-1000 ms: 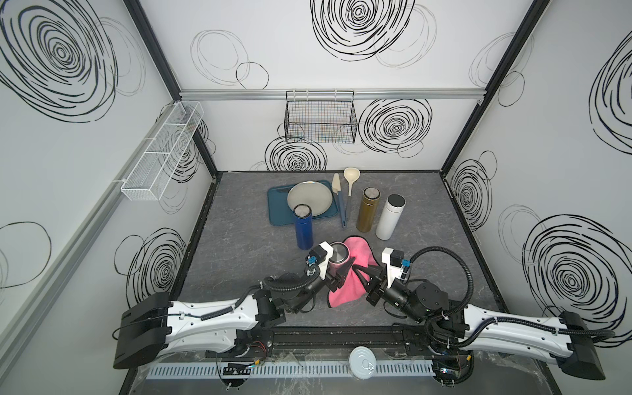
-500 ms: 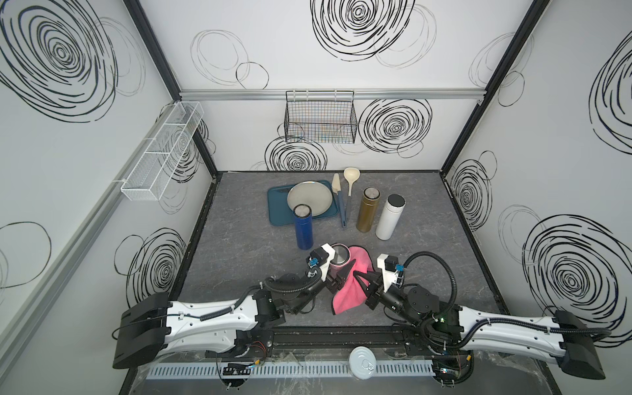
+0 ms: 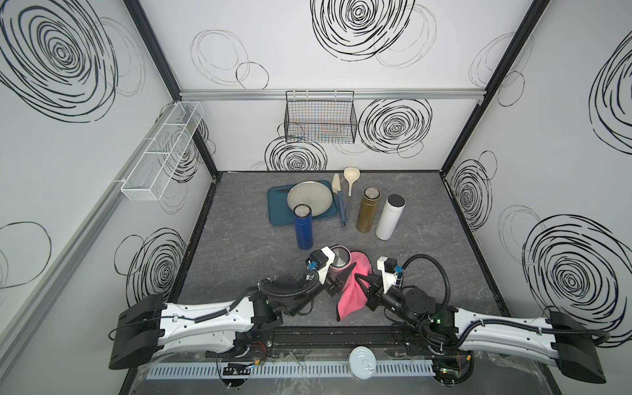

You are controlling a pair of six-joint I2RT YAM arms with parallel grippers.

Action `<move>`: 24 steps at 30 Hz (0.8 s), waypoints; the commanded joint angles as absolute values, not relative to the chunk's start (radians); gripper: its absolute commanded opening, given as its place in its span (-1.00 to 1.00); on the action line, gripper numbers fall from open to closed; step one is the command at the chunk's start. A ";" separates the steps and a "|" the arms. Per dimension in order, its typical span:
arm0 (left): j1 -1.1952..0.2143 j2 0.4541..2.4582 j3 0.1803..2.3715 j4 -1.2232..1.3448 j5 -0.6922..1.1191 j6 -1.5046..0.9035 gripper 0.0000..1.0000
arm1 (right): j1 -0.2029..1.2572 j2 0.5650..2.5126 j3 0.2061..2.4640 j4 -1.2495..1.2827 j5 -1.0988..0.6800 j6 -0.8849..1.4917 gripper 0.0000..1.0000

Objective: Wipe the surface of the thermos
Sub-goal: Wipe the dirt from the surface of the thermos.

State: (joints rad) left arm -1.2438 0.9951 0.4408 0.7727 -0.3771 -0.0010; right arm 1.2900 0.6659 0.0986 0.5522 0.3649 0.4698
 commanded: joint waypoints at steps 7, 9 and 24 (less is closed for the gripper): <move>-1.261 0.993 0.450 0.937 -0.310 0.015 -1.00 | 1.305 0.611 0.233 0.565 0.269 0.401 -1.00; -1.263 0.988 0.444 0.936 -0.304 0.023 -1.00 | 1.303 0.637 0.188 0.597 0.281 0.431 -1.00; -1.266 0.989 0.424 0.963 -0.270 0.043 -1.00 | 1.298 0.615 0.254 0.552 0.228 0.420 -1.00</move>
